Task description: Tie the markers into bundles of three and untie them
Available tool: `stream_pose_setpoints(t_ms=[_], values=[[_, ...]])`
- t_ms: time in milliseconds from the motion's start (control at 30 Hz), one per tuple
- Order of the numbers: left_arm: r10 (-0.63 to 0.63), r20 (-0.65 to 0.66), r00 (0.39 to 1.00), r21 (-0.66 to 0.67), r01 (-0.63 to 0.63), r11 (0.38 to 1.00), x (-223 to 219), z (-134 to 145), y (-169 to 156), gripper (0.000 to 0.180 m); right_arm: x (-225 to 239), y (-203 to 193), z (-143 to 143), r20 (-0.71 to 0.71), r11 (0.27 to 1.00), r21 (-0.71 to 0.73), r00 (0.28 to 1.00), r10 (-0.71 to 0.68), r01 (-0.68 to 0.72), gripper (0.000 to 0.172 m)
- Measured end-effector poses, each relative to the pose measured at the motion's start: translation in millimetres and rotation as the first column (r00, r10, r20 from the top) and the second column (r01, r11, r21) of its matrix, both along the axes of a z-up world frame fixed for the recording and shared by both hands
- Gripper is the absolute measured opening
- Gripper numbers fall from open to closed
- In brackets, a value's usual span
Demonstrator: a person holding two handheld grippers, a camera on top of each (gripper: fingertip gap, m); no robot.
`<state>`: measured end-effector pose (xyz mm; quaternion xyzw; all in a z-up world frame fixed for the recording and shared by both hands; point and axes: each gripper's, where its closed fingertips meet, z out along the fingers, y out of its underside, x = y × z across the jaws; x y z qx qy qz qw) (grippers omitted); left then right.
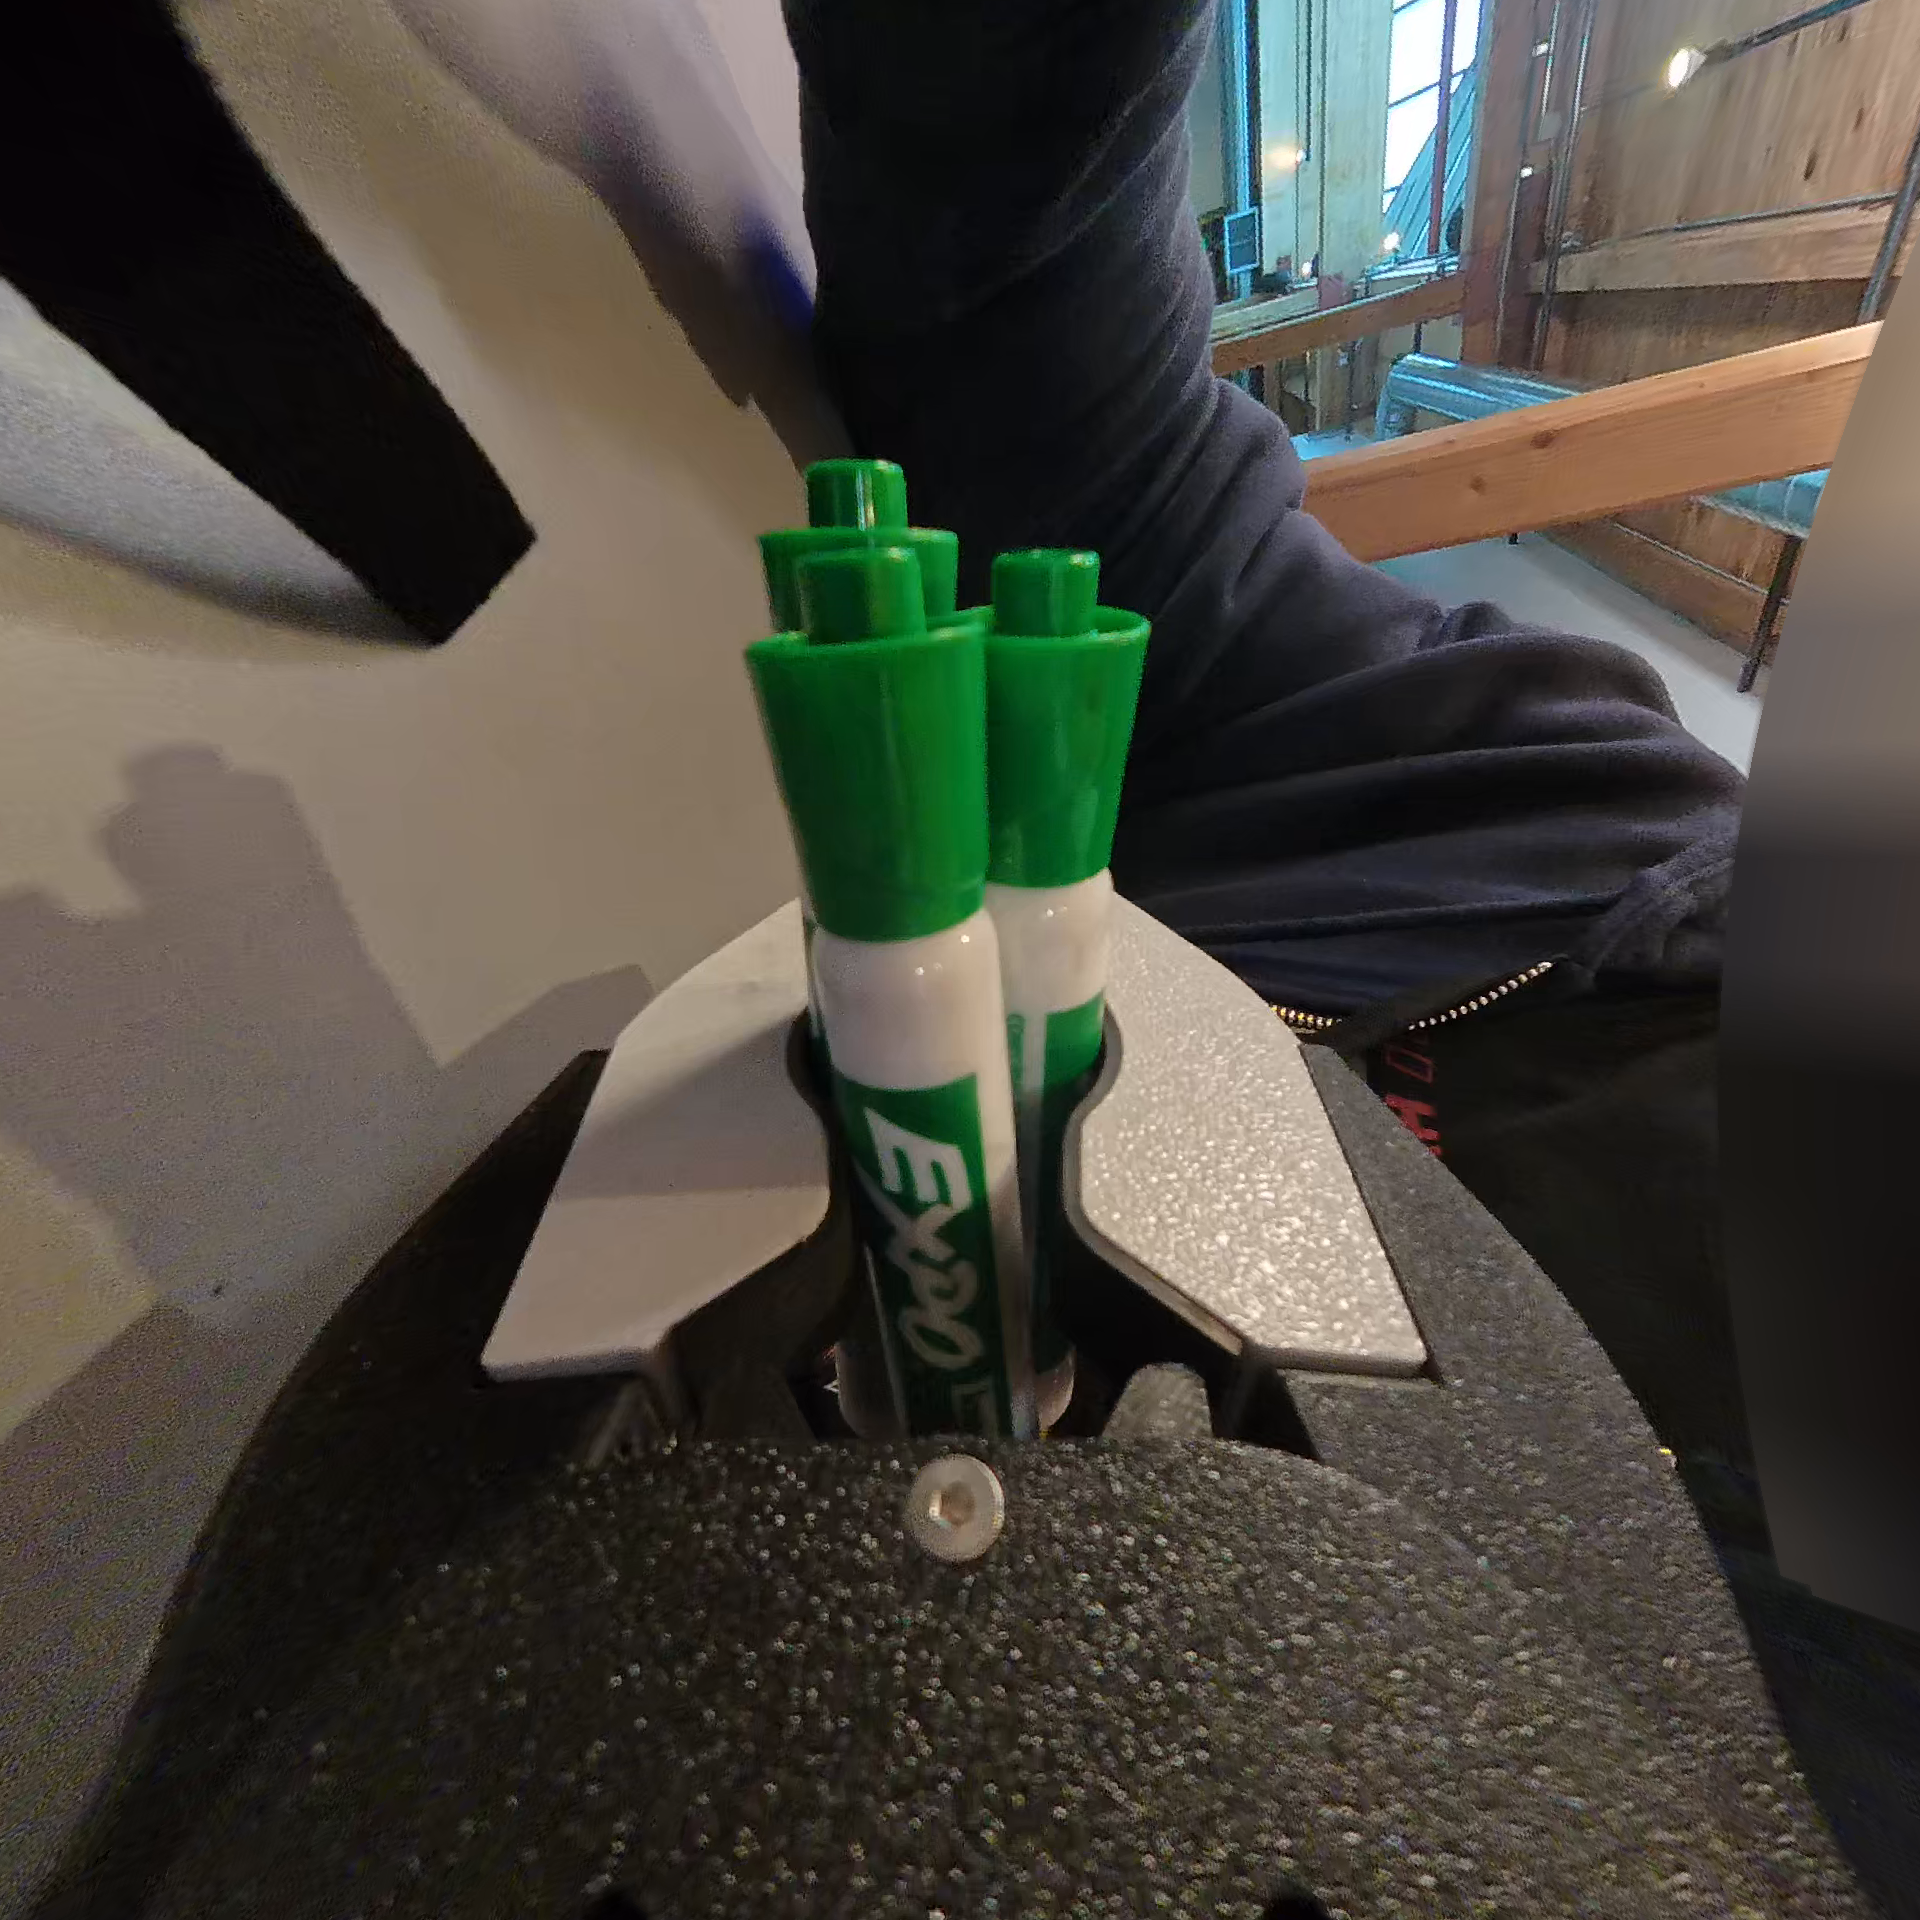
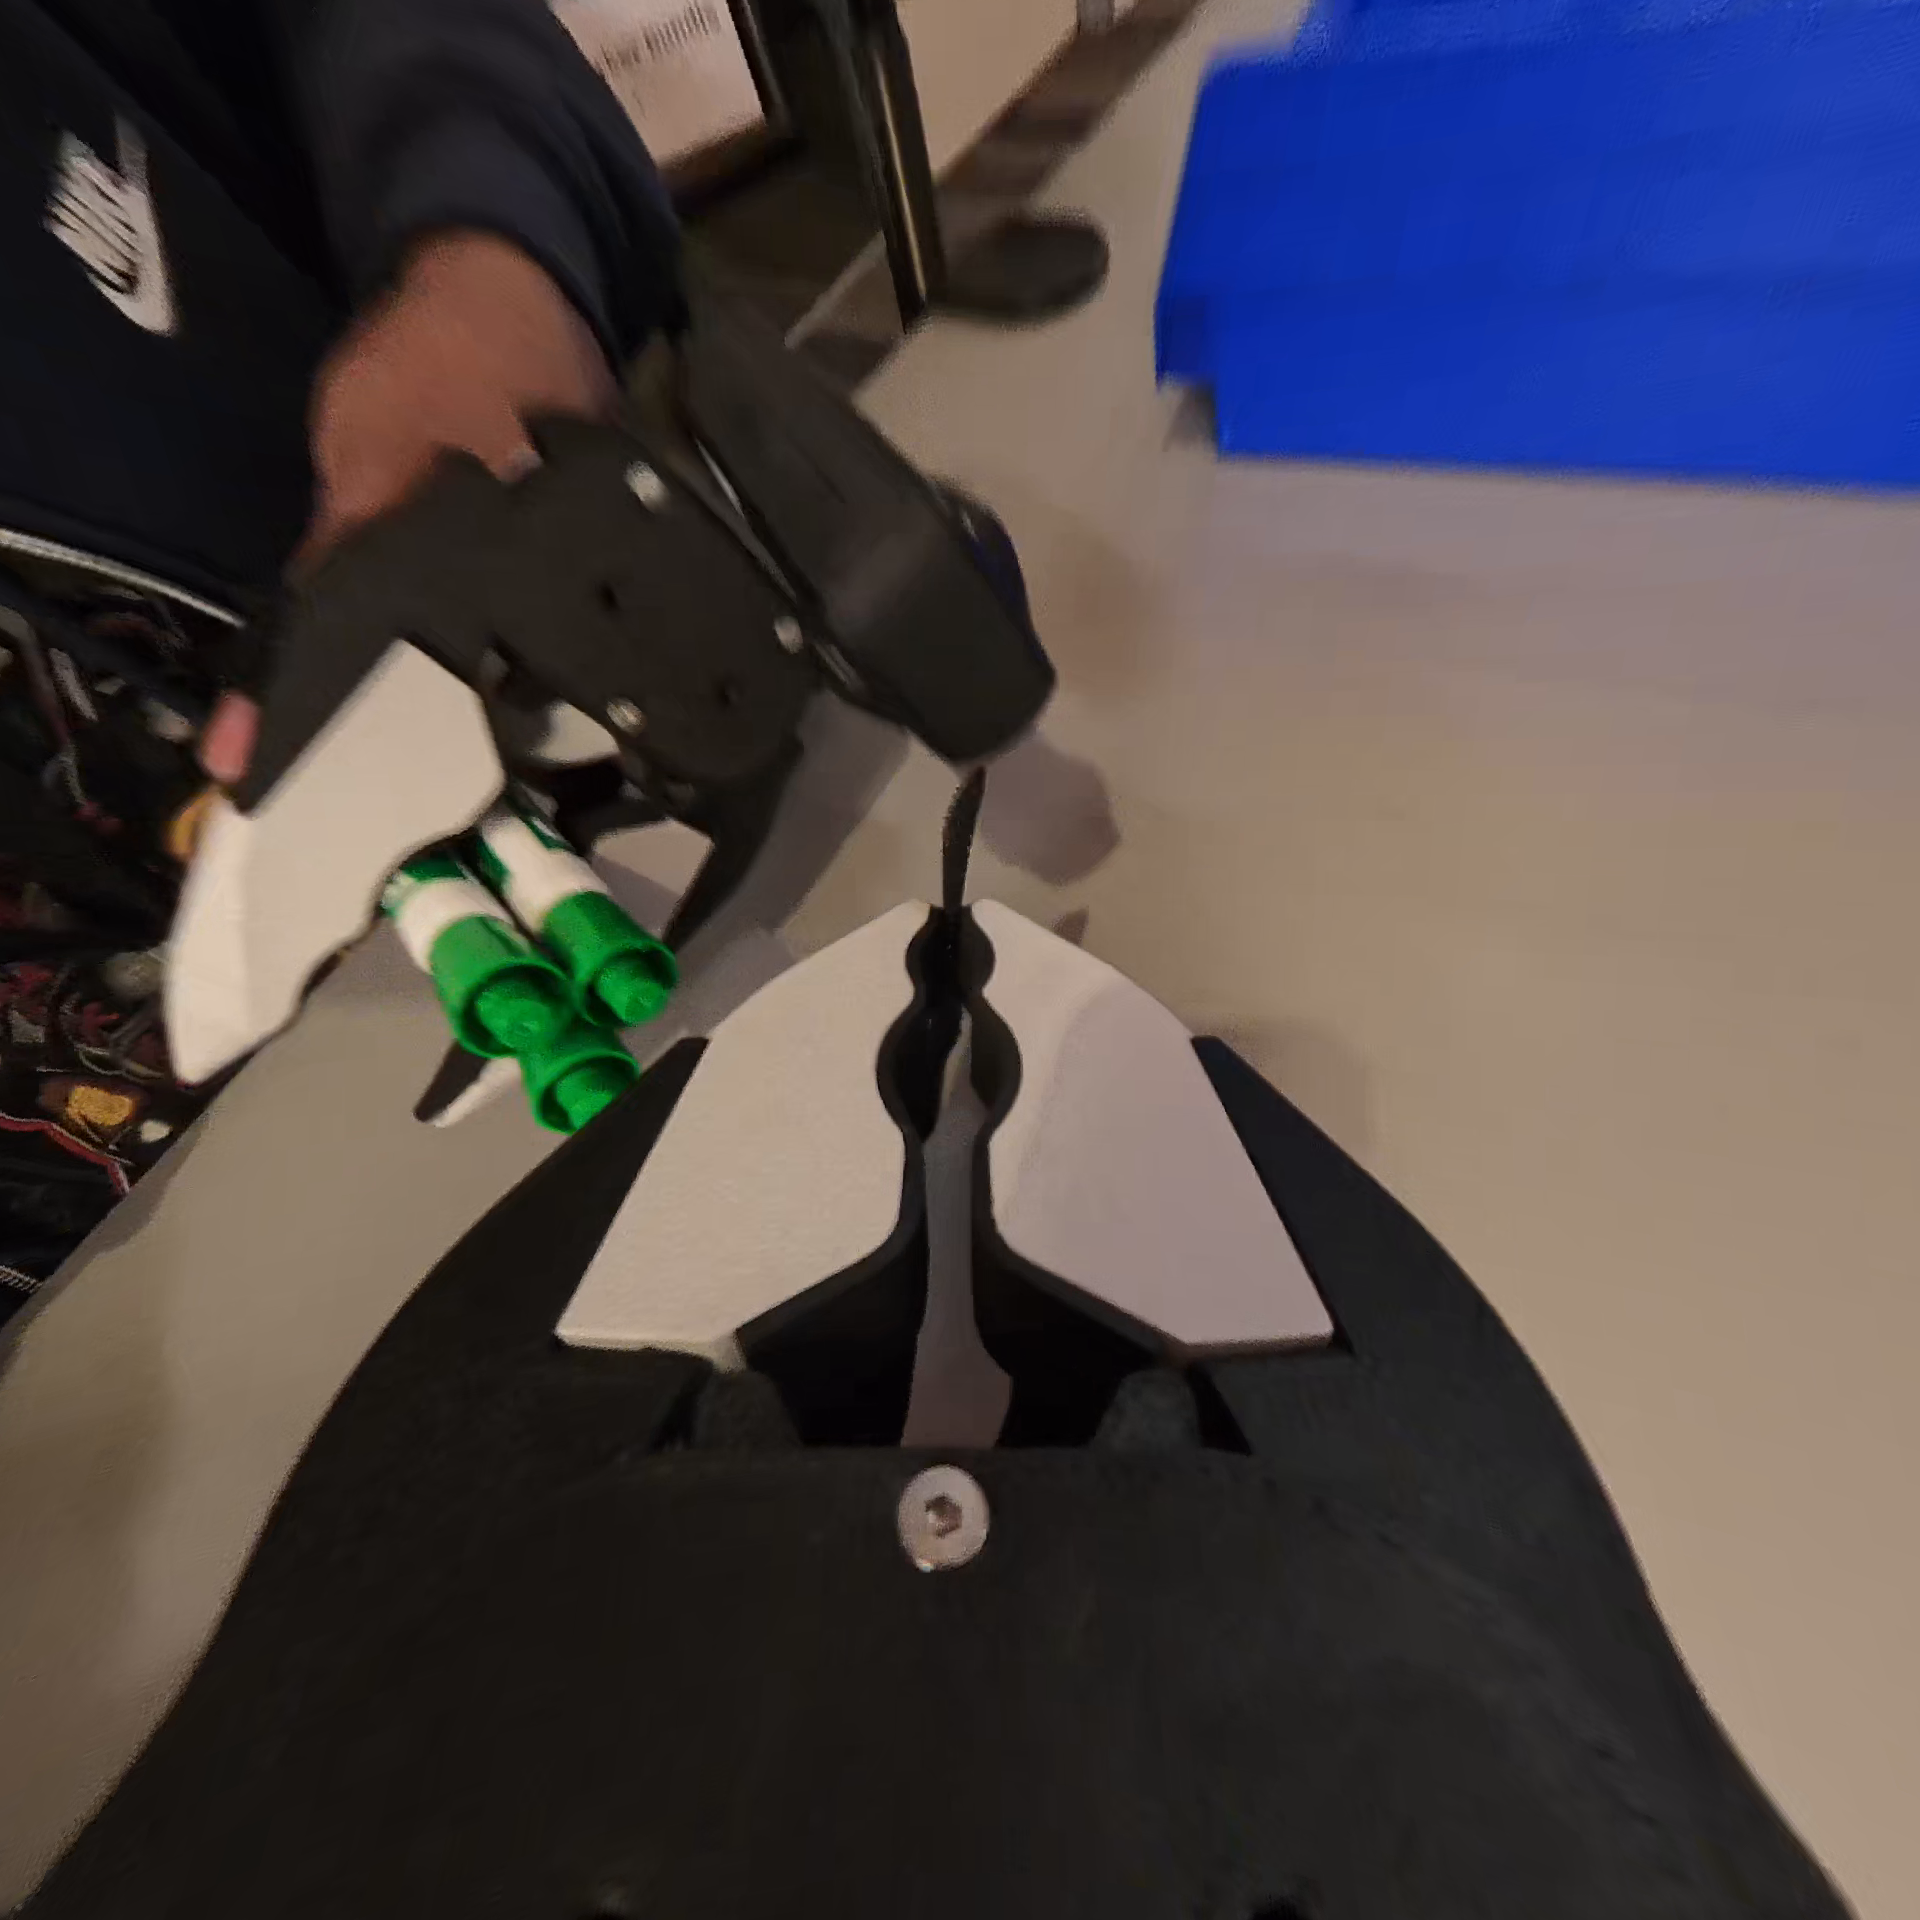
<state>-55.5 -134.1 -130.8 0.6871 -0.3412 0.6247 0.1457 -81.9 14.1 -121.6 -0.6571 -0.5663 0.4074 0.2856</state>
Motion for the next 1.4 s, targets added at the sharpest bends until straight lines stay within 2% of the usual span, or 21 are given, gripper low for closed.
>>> stream_pose_setpoints(t_ms=[100,167,300,433,567,733,1000,1300,1400], values=[[-0.021,0.009,1.0,-0.003,0.021,1.0,2.9,1.3,-3.5,0.04,-3.9,-9.7,34.9,-0.118,0.993,0.118,0.992,0.04,-0.026,0.001],[-0.027,0.015,1.0,-0.007,0.028,1.0,5.0,2.7,-4.9,0.04,-8.6,-21.1,48.6,-0.179,0.98,0.187,0.979,0.1,-0.065,0.001],[-0.047,0.032,0.998,-0.013,0.048,0.999,6.4,5.7,-10.1,0.041,-13.0,-42.5,64.3,-0.287,0.954,0.271,0.936,0.205,-0.126,0.001],[-0.056,0.035,0.998,-0.013,0.057,0.998,7.4,4.5,-13.3,0.041,-13.1,-64.9,71.2,-0.346,0.937,0.268,0.886,0.309,-0.222,0.001],[-0.072,0.035,0.997,0.002,0.072,0.997,7.4,4.1,-15.7,0.04,-14.2,-80.5,70.0,-0.327,0.913,0.279,0.865,0.381,-0.297,0.001],[-0.096,0.001,0.995,0.069,0.095,0.993,6.5,-1.1,-16.6,0.041,-13.7,-96.5,54.8,-0.237,0.885,0.293,0.869,0.434,-0.362,0.001],[-0.11,-0.02,0.994,0.083,0.111,0.99,7.0,-6.3,-15.7,0.041,-0.4,-118.8,48.7,-0.119,0.827,0.419,0.881,0.458,-0.374,0.002],[-0.154,-0.011,0.988,0.091,0.154,0.984,6.9,-5.3,-21.7,0.041,4.4,-144.1,36.0,-0.003,0.717,0.54,0.851,0.526,-0.441,0.001],[-0.169,-0.004,0.986,0.089,0.168,0.982,4.2,-3.7,-22.2,0.041,11.2,-149.7,32.0,0.006,0.703,0.544,0.84,0.543,-0.458,0.001]])
